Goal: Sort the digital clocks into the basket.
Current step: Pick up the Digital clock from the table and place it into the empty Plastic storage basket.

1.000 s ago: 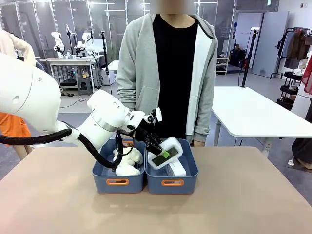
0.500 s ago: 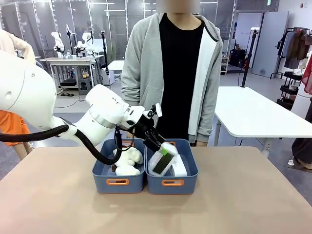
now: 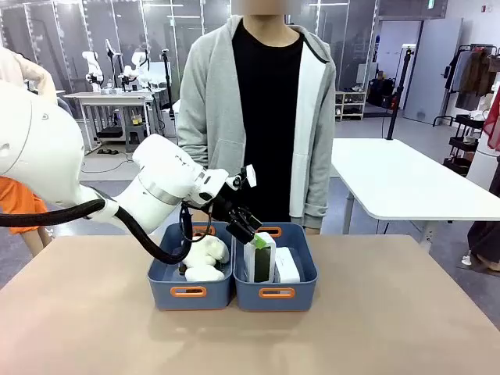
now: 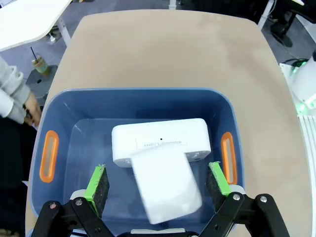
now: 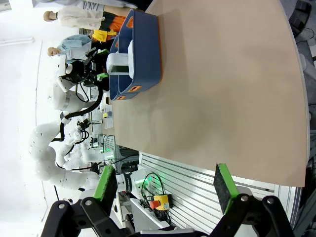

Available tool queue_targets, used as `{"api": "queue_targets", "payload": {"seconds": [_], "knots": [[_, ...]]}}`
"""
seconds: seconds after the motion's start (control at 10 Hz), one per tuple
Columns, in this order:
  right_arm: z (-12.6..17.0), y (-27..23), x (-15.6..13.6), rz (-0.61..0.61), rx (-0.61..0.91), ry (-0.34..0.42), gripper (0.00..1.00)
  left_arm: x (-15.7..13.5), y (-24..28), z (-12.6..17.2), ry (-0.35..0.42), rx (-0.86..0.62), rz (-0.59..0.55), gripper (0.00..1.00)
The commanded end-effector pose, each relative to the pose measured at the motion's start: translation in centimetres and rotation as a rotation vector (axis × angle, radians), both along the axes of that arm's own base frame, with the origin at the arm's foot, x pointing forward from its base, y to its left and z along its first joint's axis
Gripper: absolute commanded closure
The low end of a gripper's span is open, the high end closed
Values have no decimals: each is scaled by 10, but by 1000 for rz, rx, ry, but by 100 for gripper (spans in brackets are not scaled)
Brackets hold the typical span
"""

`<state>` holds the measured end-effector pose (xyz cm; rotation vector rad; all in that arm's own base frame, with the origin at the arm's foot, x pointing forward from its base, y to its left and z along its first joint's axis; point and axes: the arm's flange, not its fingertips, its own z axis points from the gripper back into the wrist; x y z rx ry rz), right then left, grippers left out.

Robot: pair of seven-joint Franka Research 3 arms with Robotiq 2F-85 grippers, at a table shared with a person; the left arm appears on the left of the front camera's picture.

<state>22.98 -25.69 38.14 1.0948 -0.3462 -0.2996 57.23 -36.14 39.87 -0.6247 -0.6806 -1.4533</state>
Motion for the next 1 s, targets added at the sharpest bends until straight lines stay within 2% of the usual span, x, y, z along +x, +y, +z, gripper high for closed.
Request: {"api": "queue_targets", "payload": {"seconds": [0.0, 0.6, 0.7, 0.9], "knots": [[1, 0, -2, 0, 10, -7, 0, 4, -2, 1, -4, 0, 6, 1], [1, 0, -2, 0, 10, -7, 0, 1, -1, 1, -1, -3, 0, 0], [1, 0, -2, 0, 10, -7, 0, 5, 8, 23, 112, 49, -53, 0], [1, 0, -2, 0, 10, -7, 0, 0, 32, 81, 255, 95, -53, 0]]}}
